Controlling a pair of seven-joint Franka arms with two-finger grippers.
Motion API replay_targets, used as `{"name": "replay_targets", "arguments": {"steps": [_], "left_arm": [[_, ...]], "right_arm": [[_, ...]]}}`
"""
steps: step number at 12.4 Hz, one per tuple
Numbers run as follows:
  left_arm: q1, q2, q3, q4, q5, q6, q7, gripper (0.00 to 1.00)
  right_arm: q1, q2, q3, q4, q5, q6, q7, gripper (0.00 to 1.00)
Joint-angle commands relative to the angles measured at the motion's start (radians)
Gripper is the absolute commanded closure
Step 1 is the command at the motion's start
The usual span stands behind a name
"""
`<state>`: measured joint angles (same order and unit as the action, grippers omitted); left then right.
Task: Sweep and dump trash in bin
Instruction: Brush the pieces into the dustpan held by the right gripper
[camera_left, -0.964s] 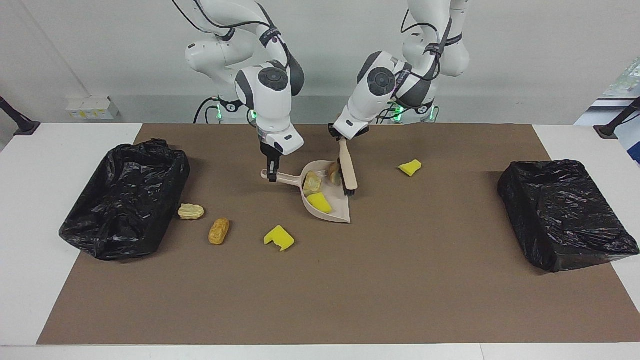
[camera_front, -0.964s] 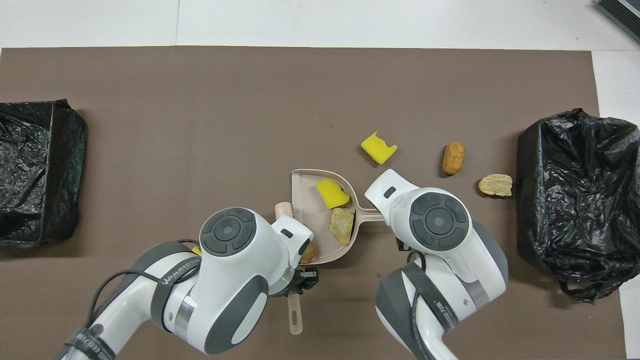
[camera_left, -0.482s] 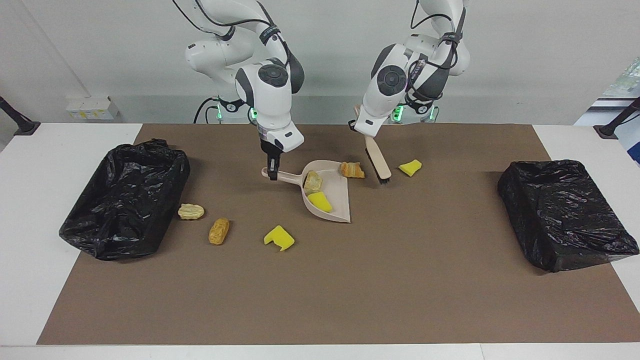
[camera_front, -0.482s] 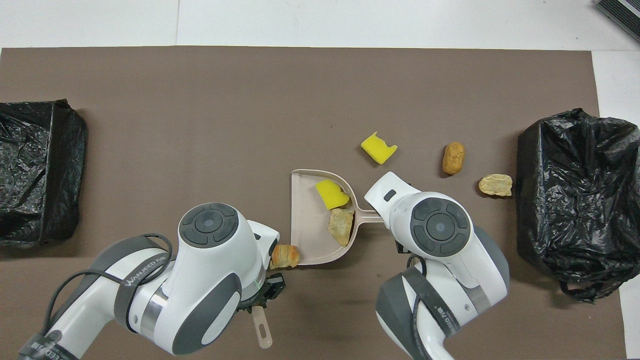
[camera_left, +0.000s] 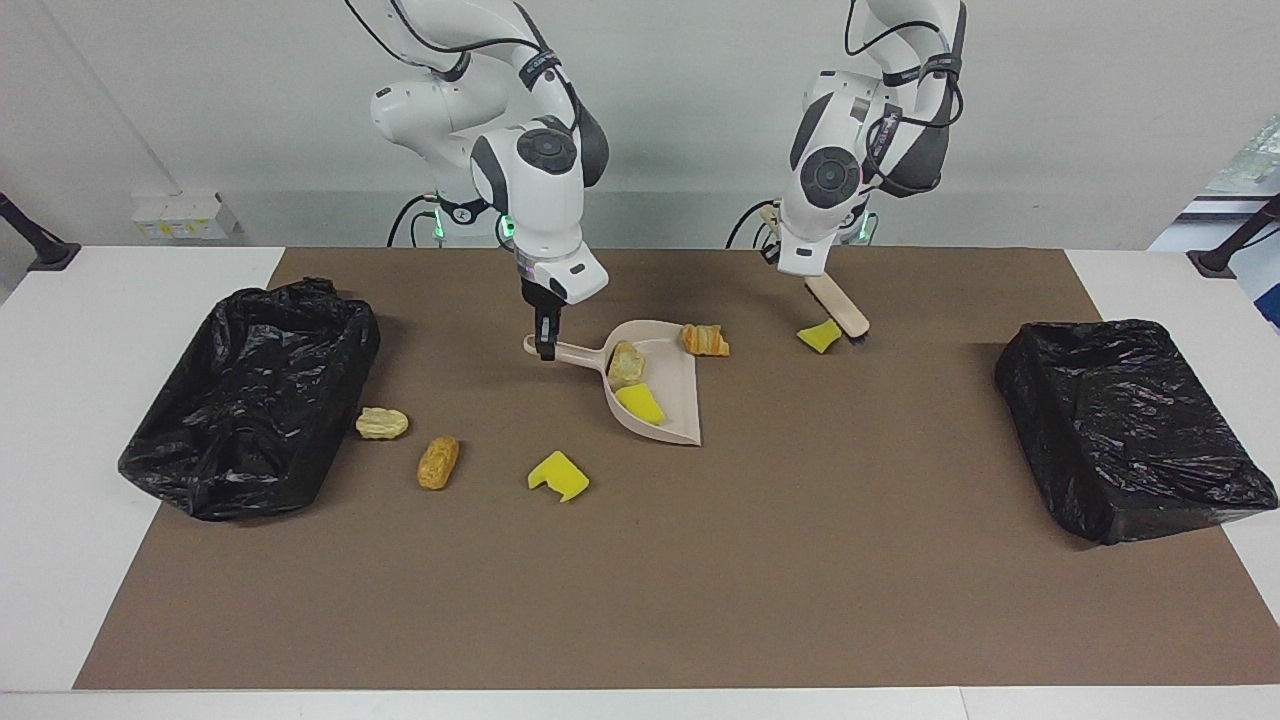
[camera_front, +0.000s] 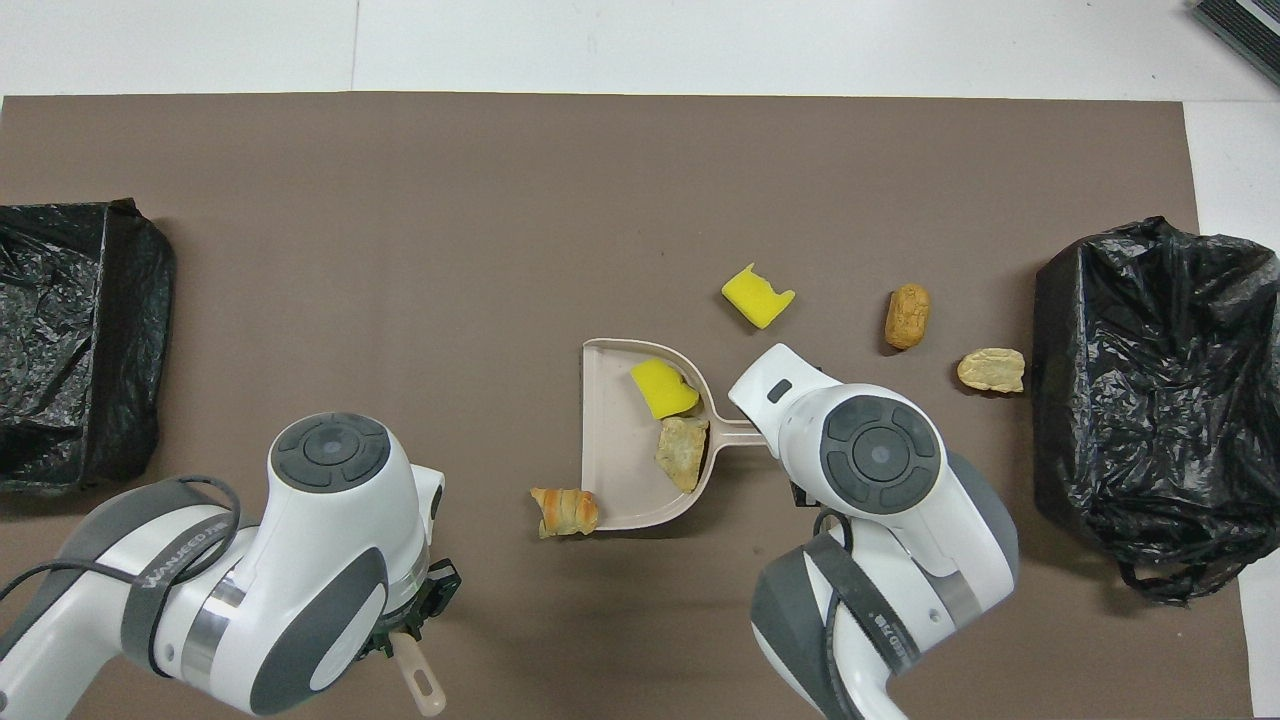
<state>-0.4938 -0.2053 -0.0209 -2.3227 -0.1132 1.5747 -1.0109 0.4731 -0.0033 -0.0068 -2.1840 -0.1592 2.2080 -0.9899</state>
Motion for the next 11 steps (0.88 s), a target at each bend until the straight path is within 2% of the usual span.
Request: {"name": "replay_targets", "arguments": {"steps": [1, 5, 7, 9, 11], "left_arm": [[0.035, -0.115, -0.011, -0.134, 0.02, 0.028, -0.025, 1.0], [0.052, -0.111, -0.011, -0.187, 0.021, 0.083, 0.03, 1.0], [0.038, -0.08, -0.016, -0.187, 0.018, 0.184, 0.09, 1.0], [-0.037, -0.037, -0.016, -0.195, 0.006, 0.284, 0.1, 1.0], [-0.081, 0.018, -0.016, -0.17, -0.058, 0.428, 0.109, 1.0]], "right_arm": [[-0.002, -0.023, 0.007, -0.028, 0.012, 0.024, 0.017, 1.0], [-0.002, -0.023, 0.007, -0.028, 0.012, 0.025, 0.011, 1.0], [-0.002, -0.023, 0.007, -0.028, 0.012, 0.027, 0.002, 1.0], [0.001, -0.018, 0.005, -0.03, 0.012, 0.026, 0.008, 1.0], [0.012, -0.018, 0.005, -0.03, 0.012, 0.026, 0.013, 1.0]]}}
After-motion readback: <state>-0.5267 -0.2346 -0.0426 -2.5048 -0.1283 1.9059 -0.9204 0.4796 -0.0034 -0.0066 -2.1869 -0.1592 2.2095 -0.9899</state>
